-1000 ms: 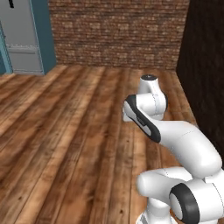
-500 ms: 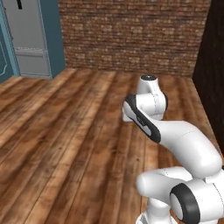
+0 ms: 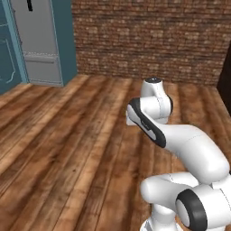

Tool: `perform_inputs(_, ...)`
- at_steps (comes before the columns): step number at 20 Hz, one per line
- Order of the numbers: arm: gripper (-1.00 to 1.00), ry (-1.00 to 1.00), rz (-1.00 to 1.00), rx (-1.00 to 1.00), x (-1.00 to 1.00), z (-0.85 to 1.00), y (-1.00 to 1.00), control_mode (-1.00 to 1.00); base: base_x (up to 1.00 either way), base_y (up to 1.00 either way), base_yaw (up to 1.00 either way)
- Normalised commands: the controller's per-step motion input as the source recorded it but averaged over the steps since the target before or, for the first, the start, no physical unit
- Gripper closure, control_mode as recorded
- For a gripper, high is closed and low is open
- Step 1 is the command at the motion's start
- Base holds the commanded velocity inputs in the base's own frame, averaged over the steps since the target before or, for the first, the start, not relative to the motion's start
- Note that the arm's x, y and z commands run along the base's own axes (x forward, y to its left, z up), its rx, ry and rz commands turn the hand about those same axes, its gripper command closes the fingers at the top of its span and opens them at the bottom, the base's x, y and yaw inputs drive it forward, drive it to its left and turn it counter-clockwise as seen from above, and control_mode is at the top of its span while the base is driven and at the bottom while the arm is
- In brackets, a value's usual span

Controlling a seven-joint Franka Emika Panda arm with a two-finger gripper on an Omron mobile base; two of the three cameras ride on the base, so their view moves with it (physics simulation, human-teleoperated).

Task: Pick up the metallic utensils from the counter and place them in the open drawer. Make sure not to pick up any wooden utensils.

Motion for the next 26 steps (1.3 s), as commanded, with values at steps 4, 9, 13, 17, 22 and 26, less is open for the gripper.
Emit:
perform_inputs(4,1.00,0.00,0.00,0.00,0.00,0.00,0.00,1.00,1.00,0.68,0.01)
perform_inputs(9,1.00,0.00,0.00,0.00,0.00,0.00,0.00,1.00,1.00,0.81,0.00)
perform_inputs(13,1.00,0.00,0.00,0.00,0.00,0.00,0.00,1.00,1.00,0.98,0.00)
perform_inputs(17,1.00,0.00,0.00,0.00,0.00,0.00,0.00,1.00,1.00,1.00,0.00)
perform_inputs(22,1.00,0.00,0.00,0.00,0.00,0.00,0.00,1.00,1.00,1.00,0.00)
perform_inputs(26,1.00,0.00,0.00,0.00,0.00,0.00,0.00,1.00,1.00,1.00,0.00)
